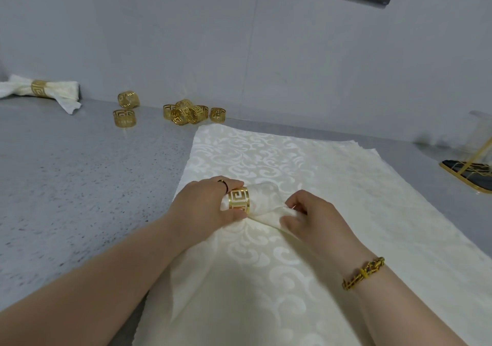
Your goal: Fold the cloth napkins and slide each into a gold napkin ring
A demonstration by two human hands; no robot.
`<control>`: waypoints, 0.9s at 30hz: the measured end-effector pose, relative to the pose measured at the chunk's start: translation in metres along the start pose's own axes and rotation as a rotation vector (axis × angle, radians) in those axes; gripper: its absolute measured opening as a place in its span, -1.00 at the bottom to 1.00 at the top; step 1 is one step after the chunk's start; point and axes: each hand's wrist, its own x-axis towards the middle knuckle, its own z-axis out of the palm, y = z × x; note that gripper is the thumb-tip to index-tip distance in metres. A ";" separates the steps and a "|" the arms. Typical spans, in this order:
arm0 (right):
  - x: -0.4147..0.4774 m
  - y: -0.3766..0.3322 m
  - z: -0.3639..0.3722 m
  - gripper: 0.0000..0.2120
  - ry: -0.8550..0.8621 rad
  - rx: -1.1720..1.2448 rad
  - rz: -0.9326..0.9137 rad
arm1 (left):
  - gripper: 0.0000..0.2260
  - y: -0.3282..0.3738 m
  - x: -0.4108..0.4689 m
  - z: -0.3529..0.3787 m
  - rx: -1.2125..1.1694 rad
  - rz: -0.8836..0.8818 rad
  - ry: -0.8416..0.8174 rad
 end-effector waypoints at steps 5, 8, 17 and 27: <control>-0.008 -0.007 0.000 -0.76 0.039 0.087 -0.041 | -0.49 -0.002 0.001 0.000 0.087 -0.014 0.057; -0.015 -0.009 0.007 -0.70 -0.050 0.054 -0.066 | -0.49 0.001 0.001 0.000 0.127 0.012 0.057; -0.004 -0.007 -0.012 -0.84 -0.222 0.183 0.130 | -0.50 -0.010 0.000 0.003 0.068 0.052 0.113; 0.004 -0.004 -0.034 -0.61 -0.671 0.323 0.356 | -0.20 -0.010 -0.003 -0.004 -0.065 0.072 -0.006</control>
